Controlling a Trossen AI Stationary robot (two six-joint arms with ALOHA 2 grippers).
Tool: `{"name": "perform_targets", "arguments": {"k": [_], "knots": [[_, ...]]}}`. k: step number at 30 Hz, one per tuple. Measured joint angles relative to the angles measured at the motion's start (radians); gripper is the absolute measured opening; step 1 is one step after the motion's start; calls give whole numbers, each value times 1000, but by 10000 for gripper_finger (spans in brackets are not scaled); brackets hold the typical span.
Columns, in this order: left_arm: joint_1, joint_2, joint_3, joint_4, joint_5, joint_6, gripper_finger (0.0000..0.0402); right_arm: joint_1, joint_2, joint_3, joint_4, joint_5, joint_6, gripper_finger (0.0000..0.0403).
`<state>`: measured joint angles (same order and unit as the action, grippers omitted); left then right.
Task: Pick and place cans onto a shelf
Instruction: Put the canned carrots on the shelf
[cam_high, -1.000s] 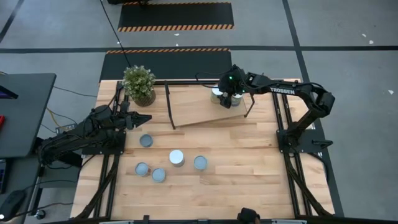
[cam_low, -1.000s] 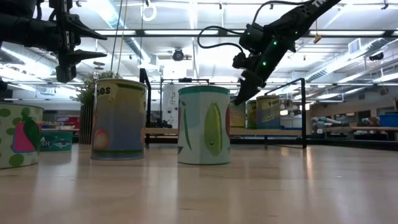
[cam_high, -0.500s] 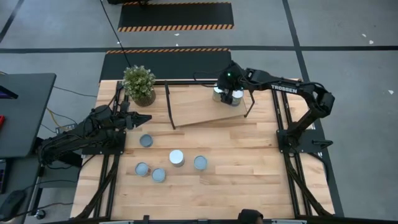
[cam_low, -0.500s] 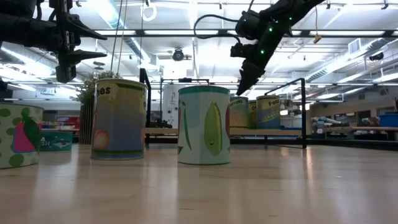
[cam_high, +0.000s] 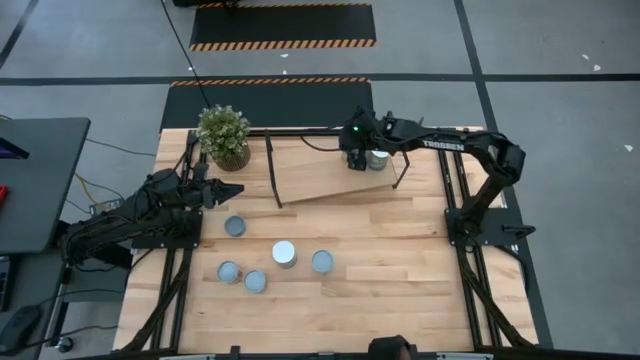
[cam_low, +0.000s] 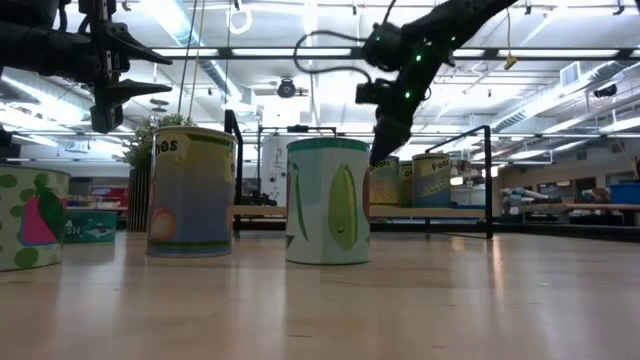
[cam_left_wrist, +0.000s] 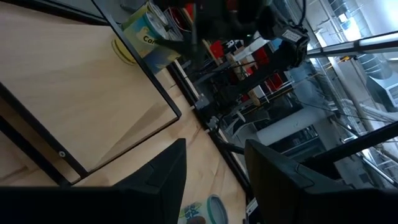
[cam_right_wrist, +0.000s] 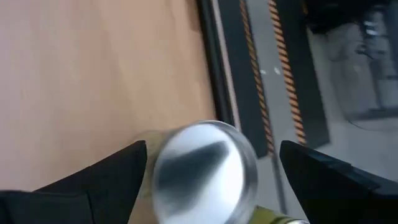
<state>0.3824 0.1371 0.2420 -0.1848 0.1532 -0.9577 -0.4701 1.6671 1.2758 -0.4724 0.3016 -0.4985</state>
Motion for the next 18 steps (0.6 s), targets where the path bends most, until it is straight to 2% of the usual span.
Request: {"name": "perform_targets", "arguments": {"k": [3,18], "knots": [[0,0,0,0,0,0,169,6,22,0,-10,70,-6,374],[0,0,0,1,0,1,169,10,8,0,-133,203,-6,374]]}}
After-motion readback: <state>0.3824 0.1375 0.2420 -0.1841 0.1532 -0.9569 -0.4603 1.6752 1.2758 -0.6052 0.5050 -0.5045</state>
